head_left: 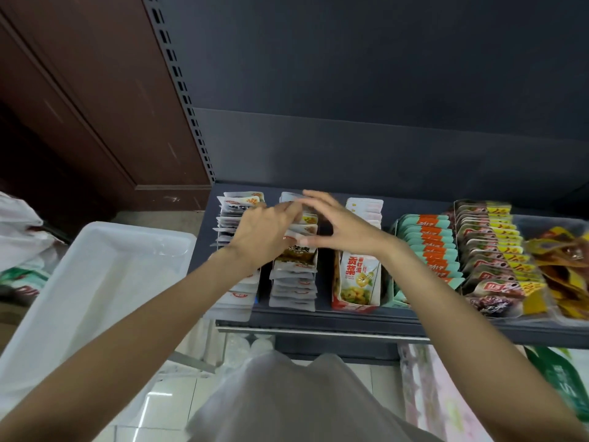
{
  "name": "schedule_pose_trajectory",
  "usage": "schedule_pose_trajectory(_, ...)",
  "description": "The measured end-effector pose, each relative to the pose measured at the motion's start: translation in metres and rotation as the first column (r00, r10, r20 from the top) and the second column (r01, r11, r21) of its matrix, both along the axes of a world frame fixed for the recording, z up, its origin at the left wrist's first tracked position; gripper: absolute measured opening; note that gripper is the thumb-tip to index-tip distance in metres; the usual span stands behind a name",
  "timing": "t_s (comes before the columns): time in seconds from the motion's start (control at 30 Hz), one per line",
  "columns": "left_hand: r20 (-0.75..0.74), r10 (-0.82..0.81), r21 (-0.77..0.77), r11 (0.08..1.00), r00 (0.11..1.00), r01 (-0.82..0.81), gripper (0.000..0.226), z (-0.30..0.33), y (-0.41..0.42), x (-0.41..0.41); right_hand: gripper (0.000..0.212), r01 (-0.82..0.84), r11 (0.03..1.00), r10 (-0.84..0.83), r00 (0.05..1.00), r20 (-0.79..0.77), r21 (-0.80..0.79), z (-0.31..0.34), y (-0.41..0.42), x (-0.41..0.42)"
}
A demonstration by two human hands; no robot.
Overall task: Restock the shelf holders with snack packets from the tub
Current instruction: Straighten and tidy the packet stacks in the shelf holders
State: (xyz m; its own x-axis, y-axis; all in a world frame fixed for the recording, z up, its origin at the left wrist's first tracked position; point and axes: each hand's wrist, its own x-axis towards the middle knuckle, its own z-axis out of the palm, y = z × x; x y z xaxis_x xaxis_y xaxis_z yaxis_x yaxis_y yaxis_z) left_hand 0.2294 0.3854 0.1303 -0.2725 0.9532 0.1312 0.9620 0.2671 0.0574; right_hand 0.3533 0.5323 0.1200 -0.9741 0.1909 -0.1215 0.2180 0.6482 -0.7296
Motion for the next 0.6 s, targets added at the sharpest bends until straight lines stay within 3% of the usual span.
schedule_pose_trajectory(0.07, -0.006, -0.087, 0.084, 0.993, 0.996, 0.087, 0.037, 0.002, -0.007, 0.004, 0.067, -0.021, 0.981, 0.023, 1.0, -0.01, 0.193, -0.007, -0.004, 0.0)
schedule_pose_trajectory(0.13, 0.041, -0.242, 0.201, 0.953, 0.969, 0.229, 0.039, 0.006, -0.017, 0.007, 0.066, 0.012, 0.98, 0.002, 0.997, -0.071, 0.199, -0.008, -0.006, -0.001)
schedule_pose_trajectory(0.2, 0.074, -0.38, 0.115, 0.922, 0.922, 0.371, 0.049, 0.009, -0.029, 0.012, 0.065, 0.02, 0.985, -0.004, 0.996, -0.094, 0.173, -0.009, -0.006, -0.001)
schedule_pose_trajectory(0.27, 0.108, -0.382, -0.138, 0.908, 0.918, 0.395, 0.059, 0.008, -0.035, 0.016, 0.065, 0.024, 0.983, -0.01, 0.997, -0.08, 0.182, -0.009, -0.004, 0.0)
schedule_pose_trajectory(0.33, 0.122, -0.334, -0.264, 0.897, 0.935, 0.355, 0.058, 0.003, -0.035, 0.017, 0.065, 0.02, 0.982, -0.007, 0.998, -0.07, 0.187, -0.009, -0.005, 0.0)
schedule_pose_trajectory(0.5, 0.141, -0.392, -0.153, 0.898, 0.909, 0.412, 0.049, 0.005, -0.037, 0.019, 0.066, 0.021, 0.986, -0.011, 0.998, -0.062, 0.164, -0.006, -0.007, 0.001)
schedule_pose_trajectory(0.6, 0.203, -0.352, -0.164, 0.908, 0.914, 0.386, 0.049, 0.005, -0.04, 0.014, 0.066, 0.02, 0.986, -0.012, 0.999, -0.047, 0.165, -0.004, -0.007, 0.0)
